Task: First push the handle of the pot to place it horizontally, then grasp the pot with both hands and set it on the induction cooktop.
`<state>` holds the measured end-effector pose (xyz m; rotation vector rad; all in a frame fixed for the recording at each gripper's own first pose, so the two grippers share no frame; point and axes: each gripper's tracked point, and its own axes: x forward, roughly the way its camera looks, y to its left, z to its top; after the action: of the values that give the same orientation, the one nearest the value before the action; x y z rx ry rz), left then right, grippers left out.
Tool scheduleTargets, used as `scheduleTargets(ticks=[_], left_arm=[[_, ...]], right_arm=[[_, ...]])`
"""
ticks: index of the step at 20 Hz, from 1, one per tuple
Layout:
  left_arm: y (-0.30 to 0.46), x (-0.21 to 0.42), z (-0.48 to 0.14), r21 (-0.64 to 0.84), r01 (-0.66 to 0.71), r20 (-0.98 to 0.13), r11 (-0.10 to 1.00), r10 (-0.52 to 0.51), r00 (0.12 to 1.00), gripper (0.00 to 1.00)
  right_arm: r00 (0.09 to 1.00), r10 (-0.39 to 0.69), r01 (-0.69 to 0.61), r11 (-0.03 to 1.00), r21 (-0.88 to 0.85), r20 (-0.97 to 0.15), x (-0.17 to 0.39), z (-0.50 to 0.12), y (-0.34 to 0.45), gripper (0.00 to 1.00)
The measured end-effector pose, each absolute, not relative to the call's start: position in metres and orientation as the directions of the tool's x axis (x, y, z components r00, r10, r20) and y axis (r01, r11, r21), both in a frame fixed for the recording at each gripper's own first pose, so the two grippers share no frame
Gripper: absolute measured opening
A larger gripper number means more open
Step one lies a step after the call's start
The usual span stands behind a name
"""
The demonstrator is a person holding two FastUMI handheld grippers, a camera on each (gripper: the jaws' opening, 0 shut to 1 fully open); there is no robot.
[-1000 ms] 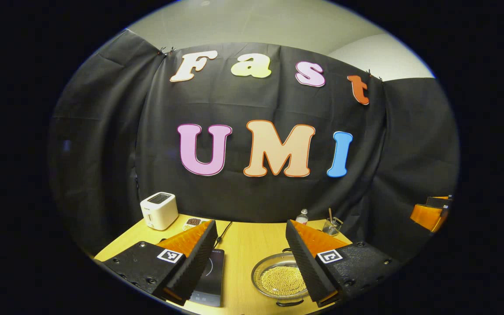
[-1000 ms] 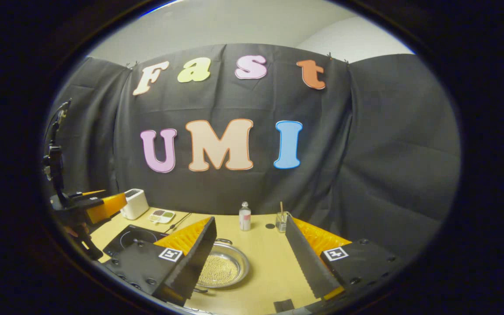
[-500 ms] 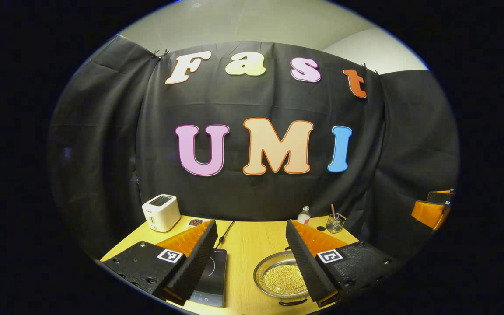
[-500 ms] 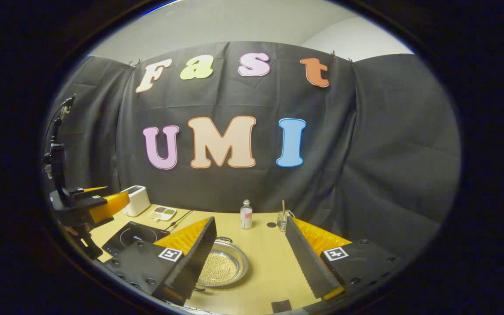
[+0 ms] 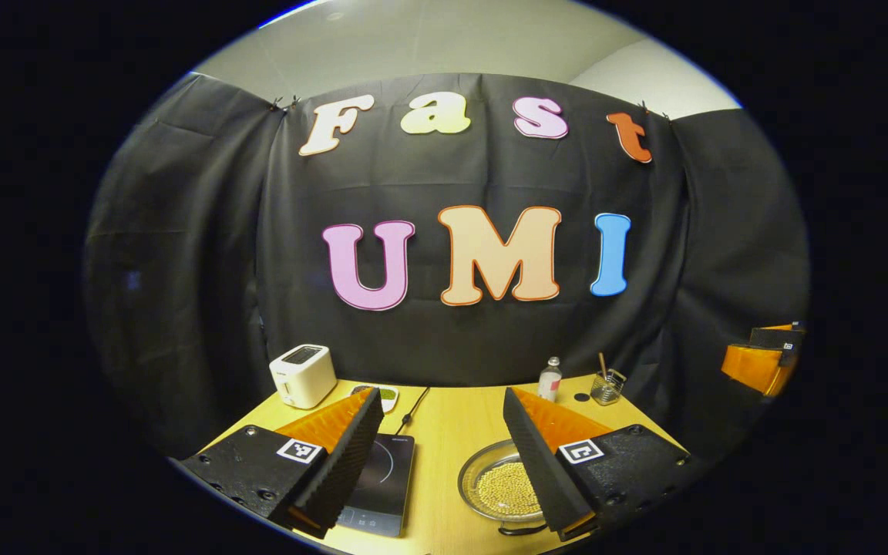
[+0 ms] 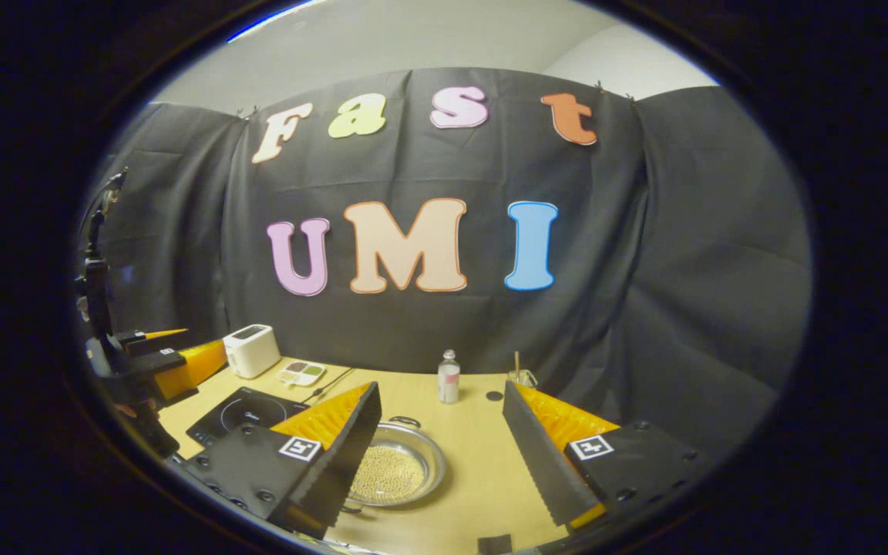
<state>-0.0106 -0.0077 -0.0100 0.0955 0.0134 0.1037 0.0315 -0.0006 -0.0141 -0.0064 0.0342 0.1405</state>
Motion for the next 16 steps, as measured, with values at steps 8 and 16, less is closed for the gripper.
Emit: scheduleTargets(ticks=[8,16], left_arm=[[0.0,-0.046,-0.026,0.077,-0.251,-0.004,0.965,0.252,0.968,0.96],[0.016,-0.072,-0.027,0.106,-0.384,-0.014,0.917,0.387,0.922,0.92]], right_arm=[[0.955,0.292,-0.291,0.957,0.016,-0.056,0.049,-0.033,0.007,0.89],[0.912,0.387,-0.383,0.922,0.058,-0.137,0.072,-0.07,0.021,0.0]])
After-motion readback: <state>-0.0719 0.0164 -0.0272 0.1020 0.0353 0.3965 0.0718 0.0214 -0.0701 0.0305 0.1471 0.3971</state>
